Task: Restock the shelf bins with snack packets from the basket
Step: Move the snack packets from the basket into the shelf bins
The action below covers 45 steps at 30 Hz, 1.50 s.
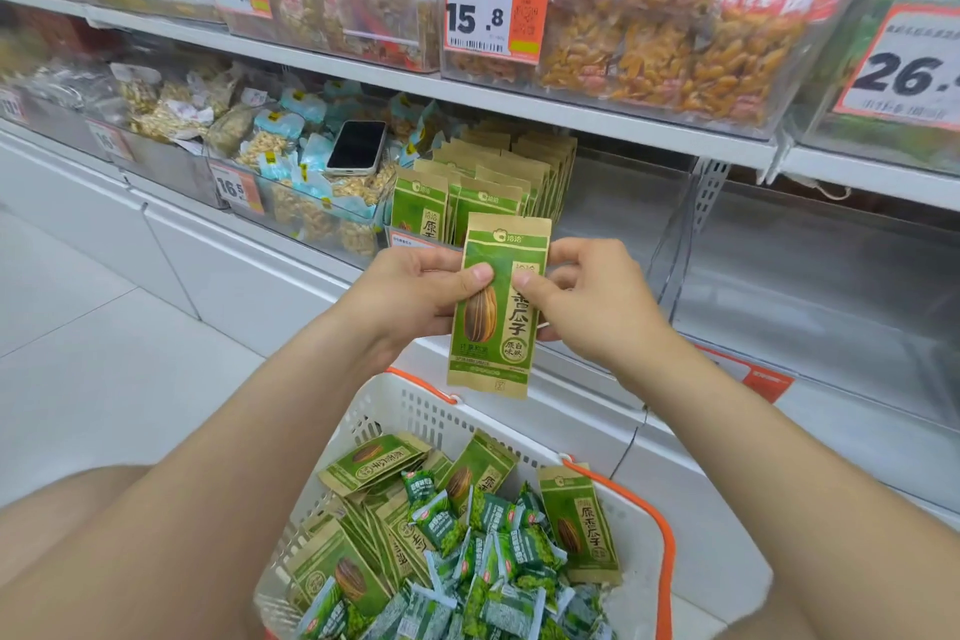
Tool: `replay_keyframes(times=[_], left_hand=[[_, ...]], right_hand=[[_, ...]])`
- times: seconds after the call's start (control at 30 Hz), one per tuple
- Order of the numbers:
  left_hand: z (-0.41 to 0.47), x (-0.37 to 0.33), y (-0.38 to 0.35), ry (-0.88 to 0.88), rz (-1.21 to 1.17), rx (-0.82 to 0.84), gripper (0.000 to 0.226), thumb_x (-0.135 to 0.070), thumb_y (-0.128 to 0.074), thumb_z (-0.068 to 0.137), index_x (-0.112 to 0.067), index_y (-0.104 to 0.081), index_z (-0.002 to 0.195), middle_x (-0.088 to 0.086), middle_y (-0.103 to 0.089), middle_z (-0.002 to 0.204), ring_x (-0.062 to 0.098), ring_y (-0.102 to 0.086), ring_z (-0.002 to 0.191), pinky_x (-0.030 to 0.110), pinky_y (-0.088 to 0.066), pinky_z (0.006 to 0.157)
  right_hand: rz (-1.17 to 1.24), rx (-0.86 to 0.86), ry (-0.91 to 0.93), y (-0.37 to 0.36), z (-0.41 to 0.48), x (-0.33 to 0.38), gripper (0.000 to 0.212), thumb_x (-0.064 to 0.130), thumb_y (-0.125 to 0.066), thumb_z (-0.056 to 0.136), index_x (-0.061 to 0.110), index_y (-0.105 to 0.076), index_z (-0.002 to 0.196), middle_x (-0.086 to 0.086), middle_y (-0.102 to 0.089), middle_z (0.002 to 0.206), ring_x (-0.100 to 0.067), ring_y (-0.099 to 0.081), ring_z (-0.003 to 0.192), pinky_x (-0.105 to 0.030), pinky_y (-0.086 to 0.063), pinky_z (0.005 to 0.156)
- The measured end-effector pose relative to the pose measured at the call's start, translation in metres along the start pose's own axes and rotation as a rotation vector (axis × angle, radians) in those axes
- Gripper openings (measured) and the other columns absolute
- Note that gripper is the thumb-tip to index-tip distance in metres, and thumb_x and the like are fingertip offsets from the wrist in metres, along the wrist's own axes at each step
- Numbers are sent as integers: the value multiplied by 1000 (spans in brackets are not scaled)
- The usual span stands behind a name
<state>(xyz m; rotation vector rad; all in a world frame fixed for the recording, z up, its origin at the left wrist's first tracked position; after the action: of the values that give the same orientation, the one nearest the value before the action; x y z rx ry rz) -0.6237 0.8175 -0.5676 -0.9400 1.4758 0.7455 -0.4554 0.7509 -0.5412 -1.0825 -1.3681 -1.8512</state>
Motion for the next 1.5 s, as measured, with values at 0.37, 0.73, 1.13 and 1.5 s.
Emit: replay_keyframes(times=[0.37, 0.73, 1.13, 1.5], left_hand=[[28, -8, 26, -159, 1202, -214, 54, -25, -64, 98, -30, -43, 147, 6, -45, 141, 42, -50, 126, 58, -44, 106], [35, -9, 25, -146, 1435, -218, 58, -16, -63, 97, -30, -39, 148, 5, -38, 144, 41, -43, 127, 57, -39, 98], [39, 1, 31, -226, 1456, -203, 67, -13, -62, 94, -31, -33, 152, 5, -32, 141, 40, -46, 116, 53, -46, 88], [26, 86, 25, 80, 1475, -82, 23, -16, -59, 95, -20, -60, 118, 9, -59, 120, 33, -61, 103, 38, -46, 77]], right_hand=[[-133, -422, 455, 14, 31, 24, 8, 17, -68, 98, 17, -67, 107, 9, -73, 90, -9, -67, 81, -31, -53, 75], [-441, -326, 153, -28, 81, -13, 31, 41, -75, 90, 15, -69, 75, 0, -67, 69, -29, -60, 82, -37, -51, 70], [-590, -351, 199, -22, 64, 11, 39, 51, -68, 89, 21, -48, 101, 3, -62, 85, -25, -59, 76, -39, -50, 64], [-1023, 930, 145, -115, -9, -55, 30, 35, -56, 94, 13, -75, 101, -6, -72, 91, -25, -66, 89, -44, -60, 80]])
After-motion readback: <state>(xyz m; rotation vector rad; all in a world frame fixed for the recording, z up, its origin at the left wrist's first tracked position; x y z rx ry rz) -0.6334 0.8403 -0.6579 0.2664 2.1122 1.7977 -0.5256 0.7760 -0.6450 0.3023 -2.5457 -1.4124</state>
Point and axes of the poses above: each hand's wrist, its own z-axis towards the middle knuckle, its own y-axis out of the back of the hand, x = y × z, the point moved 5 cm from there along z, towards the middle knuckle
